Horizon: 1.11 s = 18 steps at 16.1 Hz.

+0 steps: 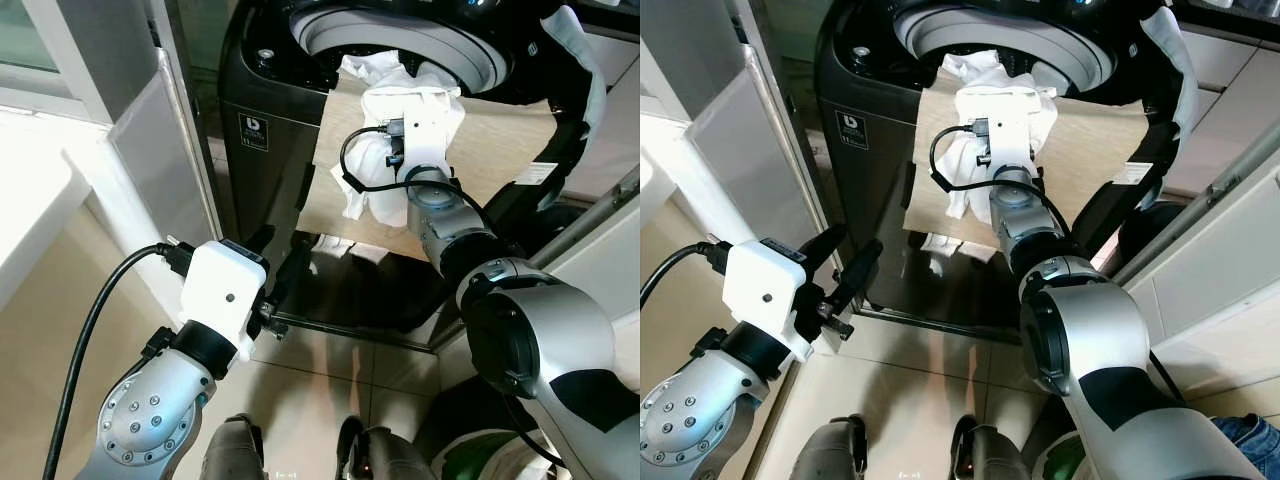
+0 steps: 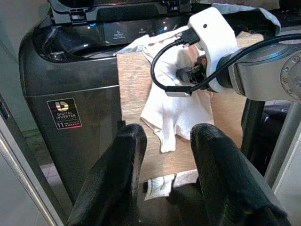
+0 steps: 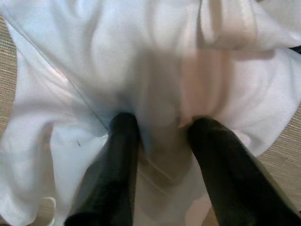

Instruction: Clothes washing

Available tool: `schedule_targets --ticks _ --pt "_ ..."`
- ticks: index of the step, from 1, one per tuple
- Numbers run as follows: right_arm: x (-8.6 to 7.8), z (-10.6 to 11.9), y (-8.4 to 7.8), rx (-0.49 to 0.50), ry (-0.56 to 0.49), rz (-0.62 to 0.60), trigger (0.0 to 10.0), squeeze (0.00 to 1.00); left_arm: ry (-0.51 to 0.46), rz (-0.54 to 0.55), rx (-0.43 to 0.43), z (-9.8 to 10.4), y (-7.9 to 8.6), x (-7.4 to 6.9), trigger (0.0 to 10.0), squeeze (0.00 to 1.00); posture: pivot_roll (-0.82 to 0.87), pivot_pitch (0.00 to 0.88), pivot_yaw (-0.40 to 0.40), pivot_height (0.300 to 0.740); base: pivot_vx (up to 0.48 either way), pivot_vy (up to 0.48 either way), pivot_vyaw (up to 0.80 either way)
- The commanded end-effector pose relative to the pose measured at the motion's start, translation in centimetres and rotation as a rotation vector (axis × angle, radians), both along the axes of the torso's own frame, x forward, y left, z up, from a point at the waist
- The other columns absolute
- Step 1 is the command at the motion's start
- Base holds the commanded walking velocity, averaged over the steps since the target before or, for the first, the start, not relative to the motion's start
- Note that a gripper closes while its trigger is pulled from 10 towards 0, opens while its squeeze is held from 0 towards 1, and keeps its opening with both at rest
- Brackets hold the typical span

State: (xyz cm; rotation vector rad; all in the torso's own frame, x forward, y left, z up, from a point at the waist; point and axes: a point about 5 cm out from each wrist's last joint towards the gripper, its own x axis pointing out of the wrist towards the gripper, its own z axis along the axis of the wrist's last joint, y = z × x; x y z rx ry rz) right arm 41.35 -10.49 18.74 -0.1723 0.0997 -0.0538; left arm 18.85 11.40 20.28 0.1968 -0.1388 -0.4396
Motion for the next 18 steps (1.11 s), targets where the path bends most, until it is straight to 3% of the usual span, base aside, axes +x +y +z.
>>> schedule_targets --ticks 1,4,9,13,15,16,18 --pt "0.5 2.0 -0.2 -0.009 -0.059 0.008 0.0 0.0 -0.016 -0.009 -0.001 0.3 -0.3 -0.2 10.0 0.0 0.33 0.209 -0.102 0.74 0.0 0.0 0.0" --pt "0.9 4.3 0.3 -0.015 -0.132 0.031 0.0 0.0 -0.021 -0.011 0.001 0.2 -0.5 0.0 10.0 0.0 0.32 0.206 -0.103 0.74 0.0 0.0 0.0" --pt "1.3 10.2 1.3 0.021 -0.301 0.079 0.0 0.0 -0.041 -0.009 -0.007 0.3 -0.8 0.9 10.0 0.0 0.29 0.186 -0.119 0.74 0.0 0.0 0.0" --pt "1.1 14.6 1.3 -0.052 -0.445 0.068 0.0 0.0 -0.059 0.005 -0.009 0.3 -0.8 1.3 10.0 0.0 0.29 0.178 -0.133 0.74 0.0 0.0 0.0" --pt "1.1 15.5 -0.2 -0.153 -0.473 -0.033 0.0 0.0 -0.062 0.009 -0.007 0.3 -0.7 1.4 10.0 0.0 0.29 0.178 -0.136 0.74 0.0 0.0 0.0" --pt "1.2 15.2 -1.3 -0.229 -0.472 -0.106 10.0 0.0 -0.064 0.01 -0.005 0.3 -0.7 1.4 10.0 0.0 0.29 0.177 -0.134 0.74 0.0 0.0 0.0" --pt "1.1 15.0 -1.7 -0.243 -0.487 -0.145 10.0 0.0 -0.065 0.011 -0.005 0.3 -0.7 1.5 10.0 0.0 0.29 0.175 -0.131 0.74 0.0 0.0 0.0"
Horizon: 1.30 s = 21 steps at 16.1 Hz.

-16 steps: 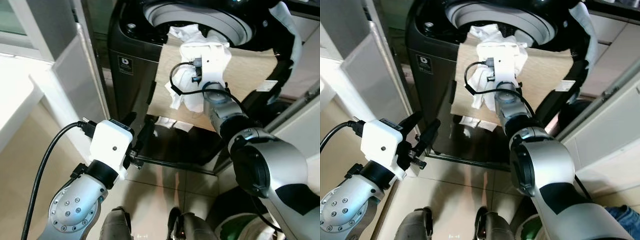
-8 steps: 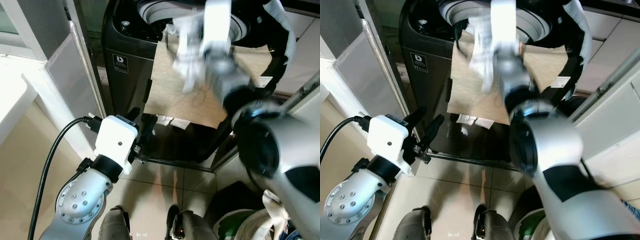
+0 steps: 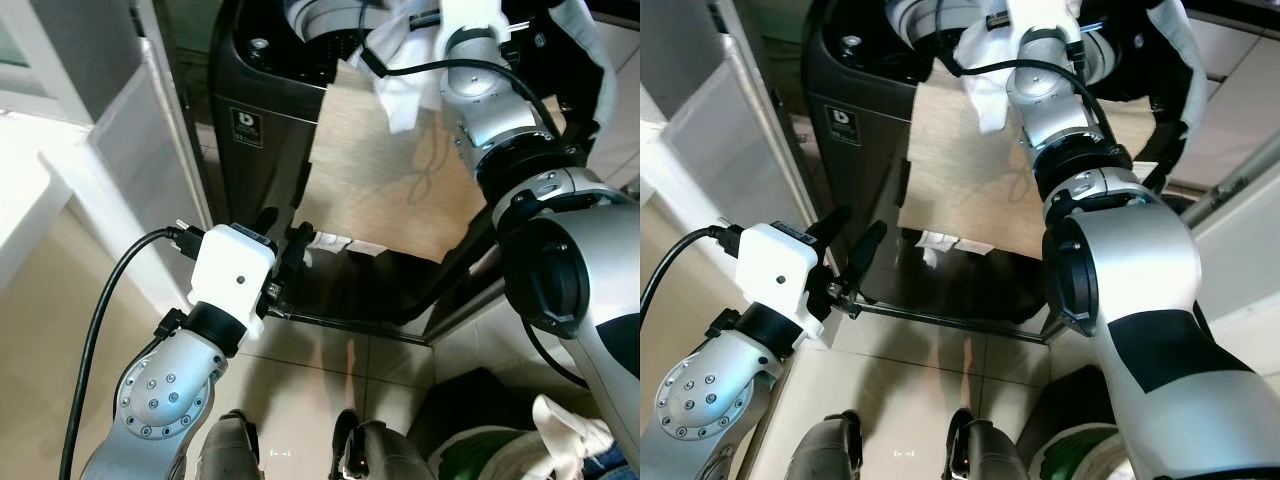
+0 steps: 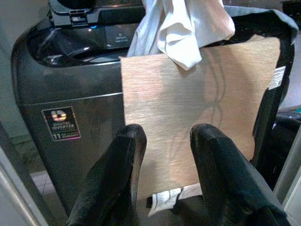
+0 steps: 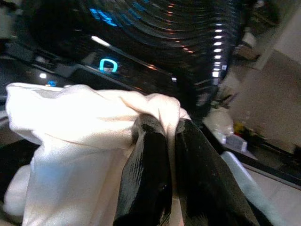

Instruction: Clothes washing

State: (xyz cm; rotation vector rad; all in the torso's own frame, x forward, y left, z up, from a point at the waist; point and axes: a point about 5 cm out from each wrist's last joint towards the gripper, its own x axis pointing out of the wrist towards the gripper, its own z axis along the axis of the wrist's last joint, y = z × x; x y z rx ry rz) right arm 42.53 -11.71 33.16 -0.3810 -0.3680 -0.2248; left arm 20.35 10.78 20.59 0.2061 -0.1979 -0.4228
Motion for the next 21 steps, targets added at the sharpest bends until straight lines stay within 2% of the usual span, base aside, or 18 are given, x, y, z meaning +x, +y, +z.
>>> schedule_targets --ticks 1,2,3,4,5,6,7,8,9,10,11,13,14,16,17,19,20,21 --pt "-0.3 0.8 -0.7 -0.063 -0.081 -0.06 10.0 0.0 -0.004 -0.001 0.0 -0.1 -0.1 0.1 10.0 0.0 0.27 0.172 -0.124 0.74 0.0 0.0 0.0" --pt "-0.2 0.3 -0.7 -0.115 -0.072 -0.064 10.0 0.0 -0.003 -0.01 0.0 -0.1 -0.1 0.3 10.0 0.0 0.26 0.167 -0.116 0.74 0.0 0.0 0.0" --pt "-0.2 0.1 -0.7 -0.112 -0.06 -0.056 10.0 0.31 -0.003 -0.014 0.0 -0.2 -0.2 0.4 10.0 0.0 0.26 0.165 -0.114 0.74 0.0 0.0 0.0" --pt "0.0 -0.6 -0.6 -0.092 0.0 -0.004 10.0 1.0 -0.007 -0.032 0.002 -0.1 -0.4 0.5 10.0 0.0 0.25 0.163 -0.111 0.74 0.0 0.0 0.0" --pt "0.1 -0.9 -0.6 -0.041 0.03 0.02 10.0 1.0 -0.008 -0.035 0.003 -0.2 -0.5 0.6 10.0 0.0 0.25 0.157 -0.107 0.74 0.0 0.0 0.0" --pt "0.3 -1.6 -0.6 0.062 0.083 0.064 10.0 1.0 -0.008 -0.037 0.004 -0.2 -0.5 0.7 10.0 0.0 0.25 0.154 -0.106 0.74 0.0 0.0 0.0" --pt "0.4 -2.8 -0.3 0.224 0.159 0.136 10.0 1.0 -0.011 -0.04 0.006 -0.2 -0.5 0.7 10.0 0.0 0.26 0.151 -0.11 0.74 0.0 0.0 0.0" --pt "0.5 -3.5 -0.4 0.333 0.199 0.167 10.0 1.0 -0.015 -0.037 0.008 -0.1 -0.5 0.8 10.0 0.0 0.27 0.147 -0.114 0.74 0.0 0.0 0.0" --pt "0.6 -4.3 -0.9 0.51 0.239 0.182 10.0 1.0 -0.017 -0.029 0.01 -0.1 -0.4 0.7 10.0 0.0 0.28 0.145 -0.119 0.74 0.0 0.0 0.0" --pt "0.6 -4.7 -1.0 0.589 0.255 0.192 10.0 1.0 -0.017 -0.026 0.01 -0.1 -0.3 0.7 10.0 0.0 0.28 0.145 -0.119 0.74 0.0 0.0 0.0" --pt "0.6 -5.3 -1.1 0.768 0.276 0.228 10.0 1.0 -0.016 -0.022 0.011 -0.2 -0.3 0.6 10.0 0.0 0.28 0.143 -0.124 0.74 0.0 0.0 0.0" --pt "0.6 -5.5 -1.2 0.94 0.279 0.248 10.0 1.0 -0.015 -0.017 0.013 -0.3 -0.2 0.5 10.0 0.0 0.29 0.14 -0.129 0.74 0.0 0.0 0.0" --pt "0.6 -5.3 -1.3 0.983 0.265 0.26 10.0 1.0 -0.016 -0.016 0.013 -0.3 -0.2 0.5 10.0 0.0 0.29 0.14 -0.13 0.74 0.0 0.0 0.0" --pt "0.6 -4.1 -1.6 0.898 0.22 0.246 10.0 1.0 -0.018 -0.014 0.015 -0.3 -0.2 0.6 10.0 0.0 0.29 0.136 -0.131 0.74 0.0 0.0 0.0" --pt "0.5 -1.8 -1.6 0.613 0.124 0.22 10.0 0.0 -0.02 -0.009 0.018 -0.3 -0.2 0.8 10.0 0.0 0.28 0.131 -0.136 0.74 0.0 0.0 0.0" --pt "0.3 -0.9 -1.5 0.519 0.065 0.218 10.0 0.0 -0.021 0.003 0.021 -0.4 -0.1 1.0 10.0 0.0 0.26 0.124 -0.135 0.74 0.0 0.0 0.0" --pt "-0.2 -0.5 -1.0 0.336 -0.059 0.213 10.0 0.0 -0.02 0.041 0.018 -0.8 0.1 1.8 10.0 0.0 0.23 0.105 -0.143 0.74 0.0 0.0 0.0" --pt "-0.6 -1.5 -1.2 0.285 -0.12 0.21 10.0 0.0 -0.009 0.095 0.008 -1.1 0.6 2.6 10.0 0.0 0.21 0.088 -0.145 0.74 0.0 0.0 0.0"
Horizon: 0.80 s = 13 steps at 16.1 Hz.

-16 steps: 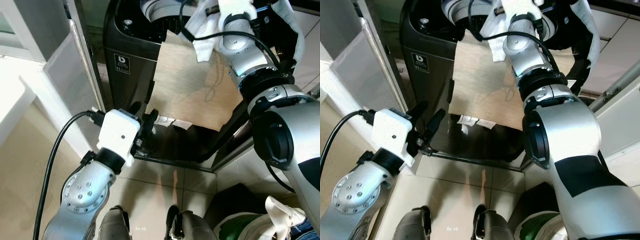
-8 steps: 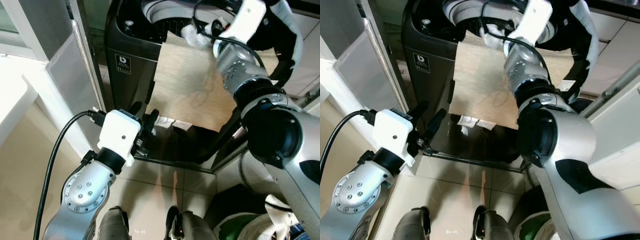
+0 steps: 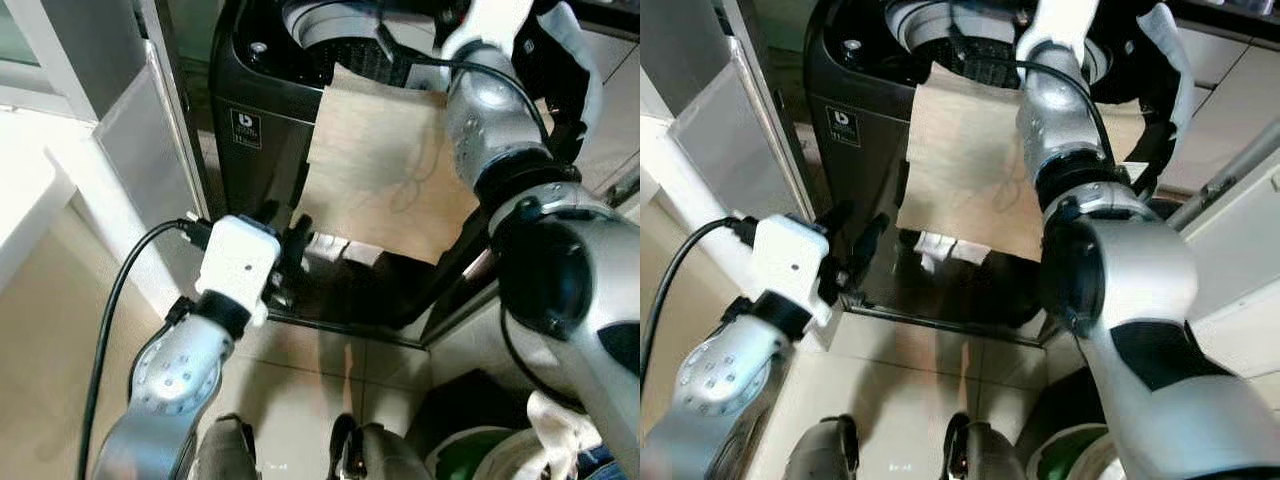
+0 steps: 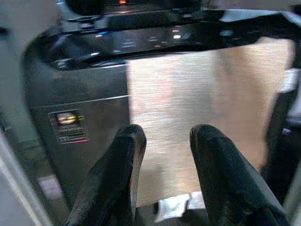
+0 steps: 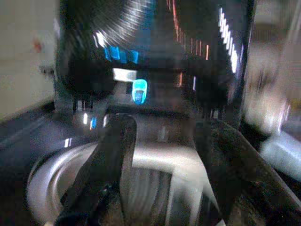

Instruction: Clothes washing

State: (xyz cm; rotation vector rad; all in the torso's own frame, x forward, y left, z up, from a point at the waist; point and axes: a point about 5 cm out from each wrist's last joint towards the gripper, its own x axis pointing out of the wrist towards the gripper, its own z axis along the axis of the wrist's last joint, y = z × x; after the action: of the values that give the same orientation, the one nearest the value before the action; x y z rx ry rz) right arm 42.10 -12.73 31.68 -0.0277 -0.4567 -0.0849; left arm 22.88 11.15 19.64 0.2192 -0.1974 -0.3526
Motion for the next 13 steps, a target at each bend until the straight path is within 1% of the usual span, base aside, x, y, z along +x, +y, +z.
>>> schedule_targets --ticks 1,2,3,4,5,6,7,8,9,10,11,12,13 --pt "-0.4 -1.2 -0.5 -0.04 -0.051 -0.029 10.0 0.0 0.012 0.058 -0.014 -0.4 0.6 0.9 10.0 0.0 0.17 0.064 -0.137 0.74 0.0 0.0 0.0" --pt "-0.7 -2.1 -0.8 -0.056 -0.064 -0.04 10.0 0.0 0.017 0.062 -0.026 -0.6 0.7 1.2 10.0 0.0 0.15 0.046 -0.126 0.74 0.0 0.0 0.0" --pt "-2.3 -5.9 -1.4 -0.165 -0.122 -0.069 10.0 0.0 0.034 0.074 -0.059 -1.2 1.0 2.4 10.0 0.0 0.1 0.003 -0.12 0.74 0.0 0.0 0.0" --pt "-3.1 -7.6 -2.1 -0.159 -0.105 -0.088 10.0 0.0 0.038 0.066 -0.059 -1.4 0.9 2.9 10.0 0.0 0.06 0.0 -0.111 0.74 0.0 0.0 0.0" --pt "-5.2 -10.5 -3.5 -0.195 -0.091 -0.131 10.0 0.0 0.036 0.047 -0.048 -1.6 0.7 3.9 10.0 0.0 0.01 0.0 -0.094 0.74 0.0 0.0 0.0" --pt "-6.5 -11.7 -4.0 -0.216 -0.087 -0.154 10.0 0.0 0.036 0.041 -0.049 -1.7 0.7 4.3 10.0 0.0 0.0 0.0 -0.084 0.74 0.0 0.0 0.0" --pt "-8.2 -13.6 -5.0 -0.249 -0.058 -0.196 10.0 0.0 0.037 0.034 -0.041 -1.9 0.5 5.0 10.0 0.0 -0.04 0.0 -0.056 0.74 0.0 0.0 0.0" --pt "-10.3 -15.4 -5.5 -0.287 -0.045 -0.229 10.0 0.0 0.061 0.0 -0.039 -2.2 0.1 5.5 10.0 0.0 -0.07 0.0 -0.022 0.74 0.0 0.0 0.0" --pt "-11.3 -16.0 -5.6 -0.299 -0.045 -0.234 10.0 0.0 0.088 -0.028 -0.049 -2.4 -0.1 5.5 10.0 0.0 -0.07 0.0 -0.016 0.74 0.0 0.0 0.0" --pt "-12.8 -17.6 -5.5 -0.313 -0.004 -0.227 10.0 0.0 0.107 -0.083 -0.003 -2.9 -0.6 5.6 10.0 0.0 -0.09 0.0 0.017 0.74 0.0 0.0 0.0" --pt "-13.3 -18.3 -5.5 -0.309 0.02 -0.223 10.0 0.0 0.108 -0.097 0.029 -3.1 -0.6 5.6 10.0 0.0 -0.09 0.0 0.017 0.74 0.0 0.0 0.0" --pt "-13.8 -19.6 -5.2 -0.293 0.079 -0.197 10.0 0.0 0.117 -0.115 0.056 -3.5 -0.5 5.7 10.0 0.0 -0.1 0.0 0.044 0.74 0.0 0.0 0.0" --pt "-13.7 -20.3 -4.7 -0.263 0.15 -0.178 10.0 0.0 0.131 -0.112 0.051 -3.9 -0.4 6.2 10.0 0.0 -0.11 0.0 0.05 0.74 0.0 0.0 0.0"
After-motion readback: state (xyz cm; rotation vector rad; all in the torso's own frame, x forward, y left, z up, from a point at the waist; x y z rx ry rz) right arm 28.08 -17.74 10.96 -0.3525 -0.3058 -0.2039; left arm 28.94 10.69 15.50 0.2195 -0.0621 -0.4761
